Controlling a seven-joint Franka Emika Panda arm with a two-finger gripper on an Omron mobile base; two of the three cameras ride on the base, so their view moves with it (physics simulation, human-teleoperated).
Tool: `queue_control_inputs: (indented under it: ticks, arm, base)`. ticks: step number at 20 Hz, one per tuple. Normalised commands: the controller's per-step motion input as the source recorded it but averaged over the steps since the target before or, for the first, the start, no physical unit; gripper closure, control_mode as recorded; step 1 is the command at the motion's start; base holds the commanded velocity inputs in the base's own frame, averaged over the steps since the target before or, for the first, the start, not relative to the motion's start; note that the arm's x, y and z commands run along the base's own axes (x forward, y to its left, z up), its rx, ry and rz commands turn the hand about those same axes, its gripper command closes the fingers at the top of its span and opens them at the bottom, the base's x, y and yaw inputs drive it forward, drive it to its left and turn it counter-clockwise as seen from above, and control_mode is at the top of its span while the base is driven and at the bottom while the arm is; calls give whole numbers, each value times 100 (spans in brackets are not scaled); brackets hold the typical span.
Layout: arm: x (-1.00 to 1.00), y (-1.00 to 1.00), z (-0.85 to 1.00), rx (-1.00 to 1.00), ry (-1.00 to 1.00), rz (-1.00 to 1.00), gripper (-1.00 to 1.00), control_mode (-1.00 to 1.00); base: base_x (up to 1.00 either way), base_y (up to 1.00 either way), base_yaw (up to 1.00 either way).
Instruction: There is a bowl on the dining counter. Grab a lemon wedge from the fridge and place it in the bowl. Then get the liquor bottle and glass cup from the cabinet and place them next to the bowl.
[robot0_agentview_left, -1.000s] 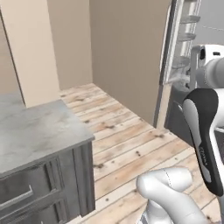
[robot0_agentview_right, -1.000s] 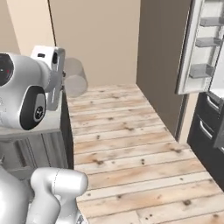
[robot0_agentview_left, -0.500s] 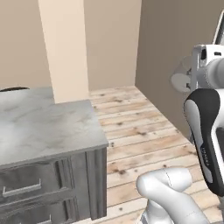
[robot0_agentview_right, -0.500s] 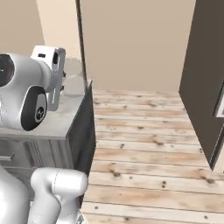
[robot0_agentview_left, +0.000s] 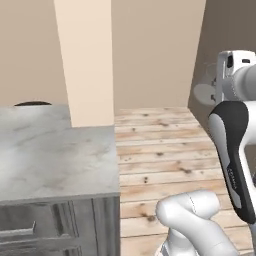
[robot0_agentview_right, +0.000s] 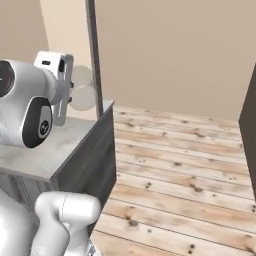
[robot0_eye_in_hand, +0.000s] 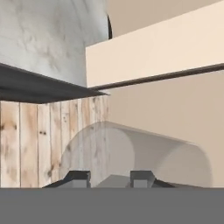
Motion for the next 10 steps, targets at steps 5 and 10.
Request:
queue_control_inputs:
  ticks: [5,10]
  arm:
    - [0,0,0,0,0,0,100,100]
    - [0,0,0,0,0,0,100,100]
  base:
    - [74,-79,29]
    - [91,-70,30]
